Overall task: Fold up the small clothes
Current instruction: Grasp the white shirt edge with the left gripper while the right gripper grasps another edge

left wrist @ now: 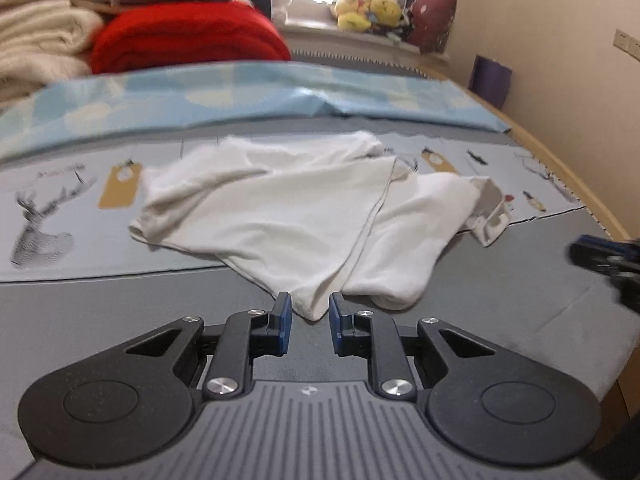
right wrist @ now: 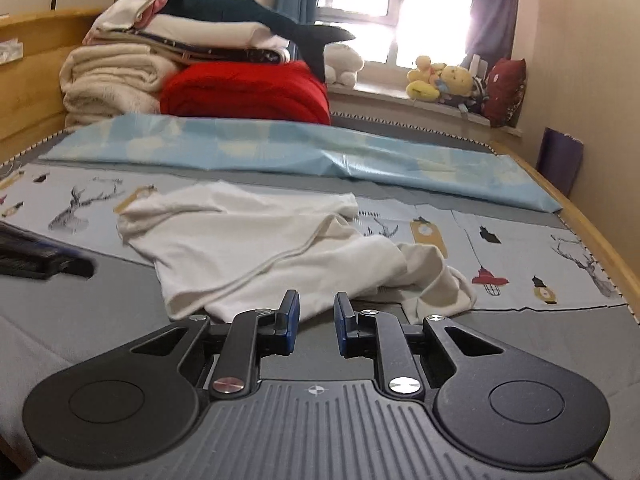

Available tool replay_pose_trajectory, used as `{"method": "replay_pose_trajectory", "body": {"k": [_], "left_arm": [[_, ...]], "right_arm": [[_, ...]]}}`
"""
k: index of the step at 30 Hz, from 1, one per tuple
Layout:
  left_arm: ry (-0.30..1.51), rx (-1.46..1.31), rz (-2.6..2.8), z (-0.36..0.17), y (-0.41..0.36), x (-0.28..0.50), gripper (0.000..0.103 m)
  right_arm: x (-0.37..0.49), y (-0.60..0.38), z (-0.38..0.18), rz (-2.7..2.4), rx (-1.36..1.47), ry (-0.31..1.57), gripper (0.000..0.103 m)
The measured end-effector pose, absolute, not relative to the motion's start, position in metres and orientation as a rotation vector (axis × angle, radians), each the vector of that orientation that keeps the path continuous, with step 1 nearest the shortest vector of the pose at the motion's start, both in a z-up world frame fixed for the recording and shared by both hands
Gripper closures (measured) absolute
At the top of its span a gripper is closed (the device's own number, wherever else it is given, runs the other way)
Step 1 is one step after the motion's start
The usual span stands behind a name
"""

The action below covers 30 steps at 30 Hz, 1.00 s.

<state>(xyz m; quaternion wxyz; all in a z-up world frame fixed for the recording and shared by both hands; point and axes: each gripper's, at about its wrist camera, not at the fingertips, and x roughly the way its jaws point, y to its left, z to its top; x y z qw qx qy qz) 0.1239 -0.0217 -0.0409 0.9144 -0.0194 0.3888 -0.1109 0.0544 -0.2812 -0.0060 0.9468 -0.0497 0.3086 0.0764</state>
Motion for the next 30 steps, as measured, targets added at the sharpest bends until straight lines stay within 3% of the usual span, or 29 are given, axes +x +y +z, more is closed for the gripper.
{"method": "replay_pose_trajectory", "body": {"k": [5, 14, 15, 16, 17, 30], "left_arm": [[0.903, -0.154, -0.199, -0.076, -0.029, 0.167, 0.081], [0.981, -0.093, -0.135, -0.118, -0.055, 0.207, 0.08], [0.99, -0.093, -0.125, -0.121, -0.055, 0.209, 0.082], [0.991, -0.088, -0.117, -0.123, -0.054, 0.209, 0.093], [0.99, -0.071, -0.111, -0.122, -0.053, 0.209, 0.099], [0.977, 0.098, -0.188, -0.064, 0.029, 0.129, 0.103]], "right_arm": [[0.06, -0.289, -0.007, 0.148, -0.088, 0.642, 0.083], [0.068, -0.306, -0.014, 0.115, -0.077, 0.675, 0.083], [0.069, -0.308, -0.015, 0.11, -0.078, 0.678, 0.083], [0.069, -0.31, -0.015, 0.104, -0.078, 0.681, 0.083], [0.069, -0.312, -0.016, 0.098, -0.076, 0.685, 0.083], [0.078, -0.319, -0.025, -0.003, 0.039, 0.732, 0.083]]}}
